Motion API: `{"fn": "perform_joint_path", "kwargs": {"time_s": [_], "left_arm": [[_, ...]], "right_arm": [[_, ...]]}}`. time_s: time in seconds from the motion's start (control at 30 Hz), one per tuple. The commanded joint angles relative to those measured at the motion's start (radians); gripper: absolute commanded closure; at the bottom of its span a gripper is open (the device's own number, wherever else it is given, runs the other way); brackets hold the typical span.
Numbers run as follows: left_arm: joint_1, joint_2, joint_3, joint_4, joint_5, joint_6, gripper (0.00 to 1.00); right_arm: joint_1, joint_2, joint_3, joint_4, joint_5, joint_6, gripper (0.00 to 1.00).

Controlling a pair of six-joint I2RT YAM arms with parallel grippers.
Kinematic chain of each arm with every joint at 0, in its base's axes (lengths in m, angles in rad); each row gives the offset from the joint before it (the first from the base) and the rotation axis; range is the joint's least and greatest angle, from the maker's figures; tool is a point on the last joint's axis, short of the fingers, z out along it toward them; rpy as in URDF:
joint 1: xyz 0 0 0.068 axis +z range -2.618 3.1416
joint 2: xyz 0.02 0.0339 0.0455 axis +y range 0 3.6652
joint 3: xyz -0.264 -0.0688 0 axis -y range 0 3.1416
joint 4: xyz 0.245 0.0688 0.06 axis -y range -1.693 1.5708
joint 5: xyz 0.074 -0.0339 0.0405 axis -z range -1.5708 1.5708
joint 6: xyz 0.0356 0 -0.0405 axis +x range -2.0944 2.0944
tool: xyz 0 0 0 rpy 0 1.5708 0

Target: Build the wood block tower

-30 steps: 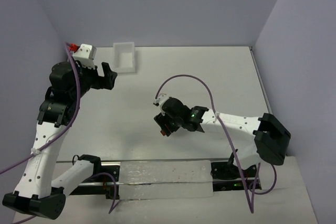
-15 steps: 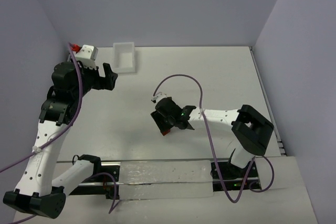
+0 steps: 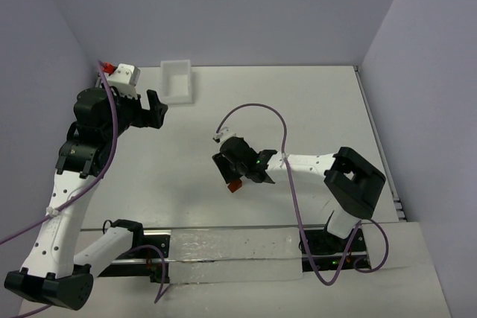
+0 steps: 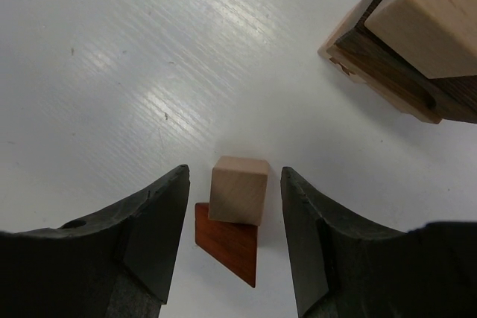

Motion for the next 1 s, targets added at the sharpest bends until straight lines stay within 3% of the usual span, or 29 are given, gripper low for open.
{"fn": "perform_joint_path", "kwargs": {"time_s": [0.0,0.67,0.77,0.97], "left_arm": [[0.006,-0.001,0.001,0.043,0.01,0.017,0.01],[0.006,0.006,0.003,0.046,0.027,0.026,0.01],[0.006,0.004,0.001,0.044,0.025,0.03,0.01],[0.006,0.005,-0.012,0.047,0.038,0.047,0.01]], "right_arm": [[-0.001,0.017,-0.019,0.08,0.028,-0.019,0.41],[0.0,0.004,-0.068,0.086,0.019,-0.016,0.44],[-0.003,-0.008,-0.072,0.088,0.015,-0.024,0.48],[-0.001,-0.057,-0.039,0.049,-0.06,-0.075,0.72]]}}
